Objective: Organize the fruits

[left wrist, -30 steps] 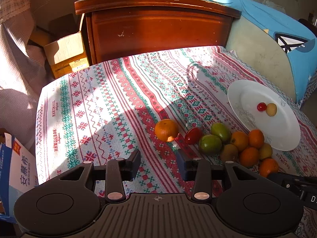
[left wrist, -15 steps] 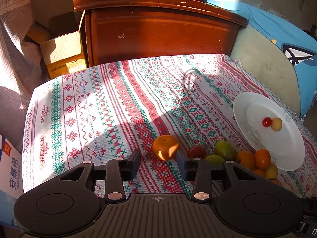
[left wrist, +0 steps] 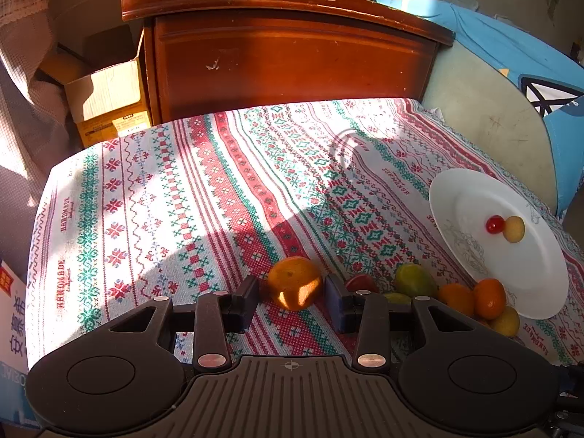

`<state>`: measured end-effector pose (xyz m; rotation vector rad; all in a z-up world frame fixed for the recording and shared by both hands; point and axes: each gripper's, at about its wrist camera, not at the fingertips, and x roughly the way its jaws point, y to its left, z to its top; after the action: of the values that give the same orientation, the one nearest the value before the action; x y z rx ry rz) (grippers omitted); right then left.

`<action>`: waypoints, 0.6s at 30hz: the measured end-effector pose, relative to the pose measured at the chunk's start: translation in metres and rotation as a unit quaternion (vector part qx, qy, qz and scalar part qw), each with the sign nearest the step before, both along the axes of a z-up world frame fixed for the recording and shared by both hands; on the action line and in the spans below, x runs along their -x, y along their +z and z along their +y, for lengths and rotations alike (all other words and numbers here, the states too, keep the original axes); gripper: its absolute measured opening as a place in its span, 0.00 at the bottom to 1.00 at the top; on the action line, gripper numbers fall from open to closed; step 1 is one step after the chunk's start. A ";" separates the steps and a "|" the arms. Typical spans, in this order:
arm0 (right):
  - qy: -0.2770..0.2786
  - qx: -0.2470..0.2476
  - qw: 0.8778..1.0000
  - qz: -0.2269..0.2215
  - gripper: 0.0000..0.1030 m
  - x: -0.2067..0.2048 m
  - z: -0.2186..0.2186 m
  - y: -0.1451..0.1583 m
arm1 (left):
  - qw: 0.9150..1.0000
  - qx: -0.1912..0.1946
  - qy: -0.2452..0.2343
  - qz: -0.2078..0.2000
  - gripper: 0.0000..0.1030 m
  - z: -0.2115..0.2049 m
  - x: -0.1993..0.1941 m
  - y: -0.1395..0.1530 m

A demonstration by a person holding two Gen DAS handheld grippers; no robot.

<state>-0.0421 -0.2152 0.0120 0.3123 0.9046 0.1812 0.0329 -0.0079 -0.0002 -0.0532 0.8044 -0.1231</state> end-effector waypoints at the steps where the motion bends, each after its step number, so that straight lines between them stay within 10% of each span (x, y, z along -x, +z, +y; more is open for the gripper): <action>1: 0.001 0.003 1.000 -0.002 0.40 0.000 0.001 0.000 | 1.000 -0.003 -0.001 -0.002 0.37 -0.001 0.000 0.000; 18: 0.018 0.007 1.000 -0.015 0.32 0.005 0.007 0.009 | 1.000 -0.018 -0.003 0.000 0.28 0.003 0.018 0.004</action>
<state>-0.0475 -0.2082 0.0215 0.2802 0.8812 0.2121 0.0149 -0.0053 0.0039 -0.0171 0.8073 -0.1135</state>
